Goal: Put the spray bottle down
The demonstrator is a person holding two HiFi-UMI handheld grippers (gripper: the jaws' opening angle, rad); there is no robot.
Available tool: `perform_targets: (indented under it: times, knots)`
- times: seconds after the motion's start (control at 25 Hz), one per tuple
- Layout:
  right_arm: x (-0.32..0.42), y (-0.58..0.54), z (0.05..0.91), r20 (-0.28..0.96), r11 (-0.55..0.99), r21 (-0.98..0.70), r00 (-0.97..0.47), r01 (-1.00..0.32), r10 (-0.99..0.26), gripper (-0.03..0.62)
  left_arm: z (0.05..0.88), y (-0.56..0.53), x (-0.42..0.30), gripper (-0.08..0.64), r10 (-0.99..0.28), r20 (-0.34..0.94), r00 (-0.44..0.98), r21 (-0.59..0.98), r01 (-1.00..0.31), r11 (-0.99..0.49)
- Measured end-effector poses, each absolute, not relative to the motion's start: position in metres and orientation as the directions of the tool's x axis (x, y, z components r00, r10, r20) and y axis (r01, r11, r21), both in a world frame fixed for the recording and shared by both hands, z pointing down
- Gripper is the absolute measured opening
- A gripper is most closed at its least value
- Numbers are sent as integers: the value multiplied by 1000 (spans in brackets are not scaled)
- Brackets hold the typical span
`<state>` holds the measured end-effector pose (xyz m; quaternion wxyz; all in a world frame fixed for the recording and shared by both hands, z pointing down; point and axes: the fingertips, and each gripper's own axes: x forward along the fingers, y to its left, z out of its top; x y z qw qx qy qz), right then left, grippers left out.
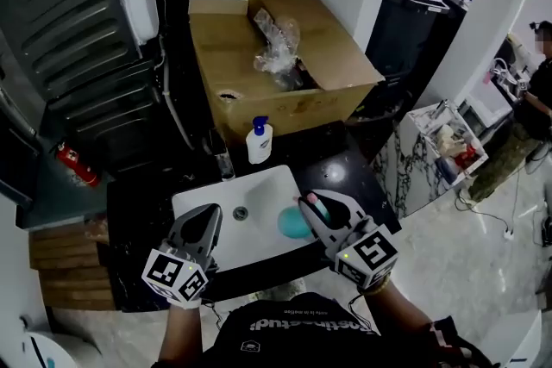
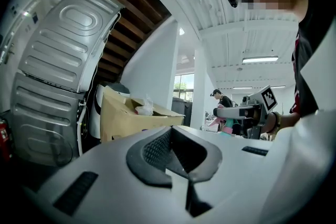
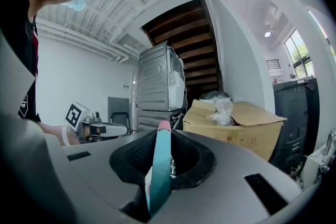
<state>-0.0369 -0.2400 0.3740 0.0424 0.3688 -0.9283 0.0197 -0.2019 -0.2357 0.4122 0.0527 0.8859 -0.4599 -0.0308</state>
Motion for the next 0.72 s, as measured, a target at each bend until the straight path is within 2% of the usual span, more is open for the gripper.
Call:
perform_targets:
  times: [0.4, 0.72]
  knots:
    - [1, -306, 411, 163, 724, -7, -715, -690, -680, 84, 424, -263, -179, 14, -833, 30, 552, 126, -829, -545]
    - [45, -371, 445, 259, 685, 65, -650, -726, -714, 84, 446, -271, -172, 14, -845, 81, 528, 146, -845, -514]
